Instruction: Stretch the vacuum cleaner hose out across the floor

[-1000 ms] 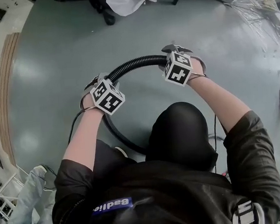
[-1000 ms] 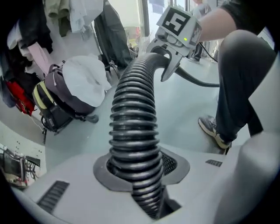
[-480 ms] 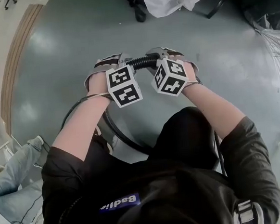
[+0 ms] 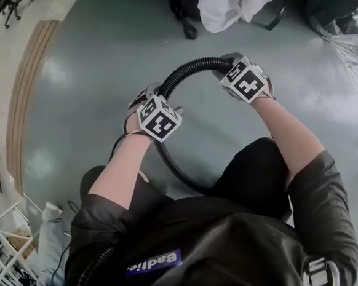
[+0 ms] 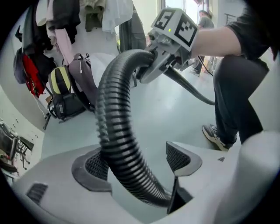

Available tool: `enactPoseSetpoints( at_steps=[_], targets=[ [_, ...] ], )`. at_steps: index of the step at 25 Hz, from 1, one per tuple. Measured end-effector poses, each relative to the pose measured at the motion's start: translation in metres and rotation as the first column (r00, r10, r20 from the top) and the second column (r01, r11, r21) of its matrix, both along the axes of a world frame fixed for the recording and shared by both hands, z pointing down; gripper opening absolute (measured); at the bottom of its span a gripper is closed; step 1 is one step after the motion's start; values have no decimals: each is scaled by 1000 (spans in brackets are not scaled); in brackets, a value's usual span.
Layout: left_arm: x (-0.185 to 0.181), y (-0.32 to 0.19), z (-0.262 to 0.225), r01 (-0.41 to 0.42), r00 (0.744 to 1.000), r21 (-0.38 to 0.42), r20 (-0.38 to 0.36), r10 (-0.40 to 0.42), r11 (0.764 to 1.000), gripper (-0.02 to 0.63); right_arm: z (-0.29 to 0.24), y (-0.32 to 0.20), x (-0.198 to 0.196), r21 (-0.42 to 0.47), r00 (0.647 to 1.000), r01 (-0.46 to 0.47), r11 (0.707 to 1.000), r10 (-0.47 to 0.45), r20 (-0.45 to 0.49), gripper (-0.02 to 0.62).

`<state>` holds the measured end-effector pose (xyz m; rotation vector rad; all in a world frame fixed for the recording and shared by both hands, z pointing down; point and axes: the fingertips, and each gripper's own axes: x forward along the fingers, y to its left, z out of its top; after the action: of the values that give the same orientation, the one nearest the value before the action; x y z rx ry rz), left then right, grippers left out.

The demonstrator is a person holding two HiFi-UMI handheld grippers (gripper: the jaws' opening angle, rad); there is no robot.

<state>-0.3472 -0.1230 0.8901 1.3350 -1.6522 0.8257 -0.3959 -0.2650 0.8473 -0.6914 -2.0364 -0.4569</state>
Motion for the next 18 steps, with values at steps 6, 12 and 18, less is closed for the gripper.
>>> enactPoseSetpoints(
  at_steps=[6,12,18],
  targets=[
    [-11,40,28,-30,997,-52,-69,26,998,213,-15,-1,4,39,999,-31,999,32,-23,121],
    [-26,55,3,-178,980,-42,-97,173,983,196,3,22,10,191,994,89,978,-73,-87,186],
    [-35,66,-23,-348,937,-116,-53,344,930,189,-14,132,-16,435,890,420,797,-455,-27,232]
  ],
)
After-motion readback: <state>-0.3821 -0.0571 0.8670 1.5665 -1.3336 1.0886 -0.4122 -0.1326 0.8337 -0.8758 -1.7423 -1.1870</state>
